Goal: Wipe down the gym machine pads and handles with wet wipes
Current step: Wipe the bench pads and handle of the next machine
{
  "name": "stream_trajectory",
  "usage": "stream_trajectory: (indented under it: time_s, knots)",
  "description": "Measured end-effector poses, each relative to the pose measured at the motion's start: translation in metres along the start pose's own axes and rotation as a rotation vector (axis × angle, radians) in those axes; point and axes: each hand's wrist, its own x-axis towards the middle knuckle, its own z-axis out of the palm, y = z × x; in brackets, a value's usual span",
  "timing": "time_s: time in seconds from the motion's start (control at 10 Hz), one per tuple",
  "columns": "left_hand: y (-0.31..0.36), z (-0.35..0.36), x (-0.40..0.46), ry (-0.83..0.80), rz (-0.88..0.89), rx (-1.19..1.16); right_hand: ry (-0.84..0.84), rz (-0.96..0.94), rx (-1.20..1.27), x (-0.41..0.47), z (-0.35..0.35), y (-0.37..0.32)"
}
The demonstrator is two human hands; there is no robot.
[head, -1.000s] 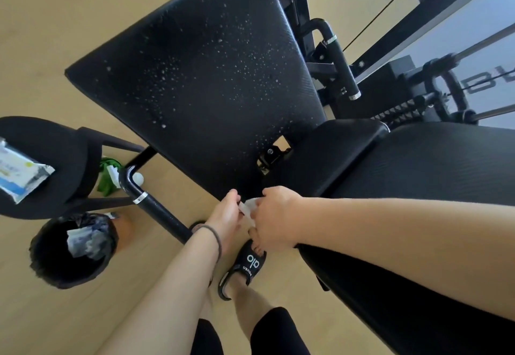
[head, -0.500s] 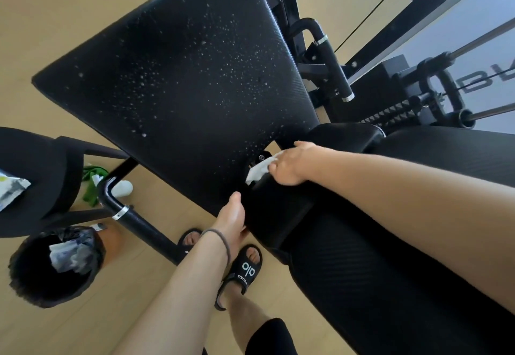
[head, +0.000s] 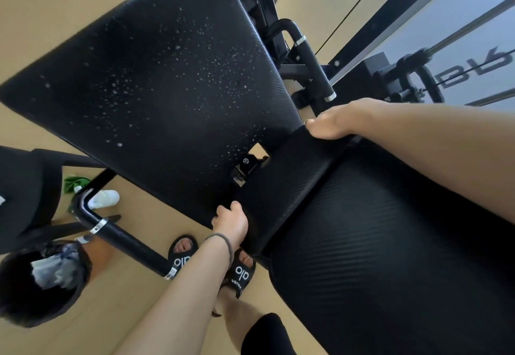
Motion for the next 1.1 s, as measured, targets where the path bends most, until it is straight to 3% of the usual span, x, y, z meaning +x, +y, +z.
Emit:
stream_trajectory:
  time_s: [0.3,0.5,0.6,0.7,0.8,0.9,1.0,1.1]
  knots:
    - [0.004,-0.008,-0.011,-0.038,0.062,0.088,-0.053,0.111,-0.261,-0.044,0.015,-0.006]
    - [-0.001,-0.007,-0.006,-0.047,0.105,0.114,0.055,0.097,-0.111,-0.008,0.014,-0.038]
    - [-0.002,-0.012,-0.013,-0.059,0.087,0.115,0.045,-0.027,0.054,-0.013,0.025,-0.064]
    - [-0.014,-0.033,-0.012,0.013,0.235,0.12,-0.066,-0.195,0.162,-0.016,0.052,-0.109]
    - [-0.03,-0.085,-0.01,0.242,0.491,0.296,0.006,-0.232,0.375,-0.004,0.067,-0.147]
    - [-0.051,-0.144,0.006,0.516,0.695,0.667,0.126,-0.163,0.687,0.003,0.077,-0.183]
    - [-0.07,-0.188,0.025,0.6,0.725,0.965,0.375,-0.185,0.941,-0.009,0.098,-0.217]
    - [-0.08,-0.216,0.038,0.624,0.809,1.134,0.414,-0.244,1.014,-0.02,0.123,-0.25]
